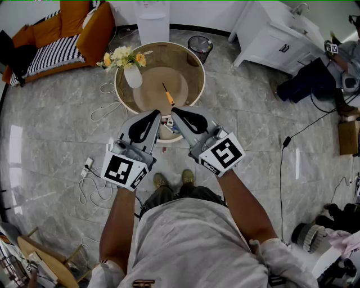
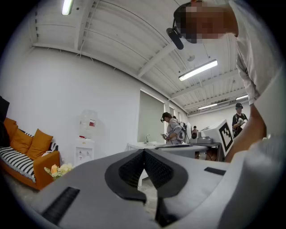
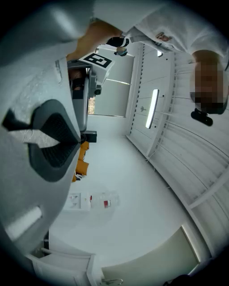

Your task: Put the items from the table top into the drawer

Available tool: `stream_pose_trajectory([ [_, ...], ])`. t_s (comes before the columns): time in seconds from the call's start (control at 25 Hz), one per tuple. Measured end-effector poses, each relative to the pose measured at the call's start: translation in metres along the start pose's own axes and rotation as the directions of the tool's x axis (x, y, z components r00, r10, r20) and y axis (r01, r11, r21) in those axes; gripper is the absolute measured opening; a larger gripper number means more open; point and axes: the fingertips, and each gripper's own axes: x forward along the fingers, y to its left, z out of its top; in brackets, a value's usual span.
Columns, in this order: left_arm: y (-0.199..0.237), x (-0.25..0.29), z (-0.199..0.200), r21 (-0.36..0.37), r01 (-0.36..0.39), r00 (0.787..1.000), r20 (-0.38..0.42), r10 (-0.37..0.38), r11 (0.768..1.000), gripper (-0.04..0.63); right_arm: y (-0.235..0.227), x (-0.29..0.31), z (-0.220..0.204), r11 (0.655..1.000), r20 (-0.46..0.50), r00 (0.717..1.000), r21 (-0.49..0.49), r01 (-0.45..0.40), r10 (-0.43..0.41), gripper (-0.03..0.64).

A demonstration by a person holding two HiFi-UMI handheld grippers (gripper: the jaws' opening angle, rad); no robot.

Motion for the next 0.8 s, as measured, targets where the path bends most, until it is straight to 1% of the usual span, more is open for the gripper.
stream_pose_trajectory([
  [0.44,0.013,-0.005,-0.009,-0.01,0.003,1.0,0.003,-0.003,1.0,0.0,0.006,0.013,-0.007,1.0,-0.009,1.0,-0.016,0.013,-0.013,0.001],
  [0.8,0.037,-0.013,-0.021,-0.005,0.016,1.0,-0.001,-0.016,1.0,0.0,0.01,0.032,-0.025,0.997,-0.044,0.996,-0.016,0.071,-0.072,0.002],
])
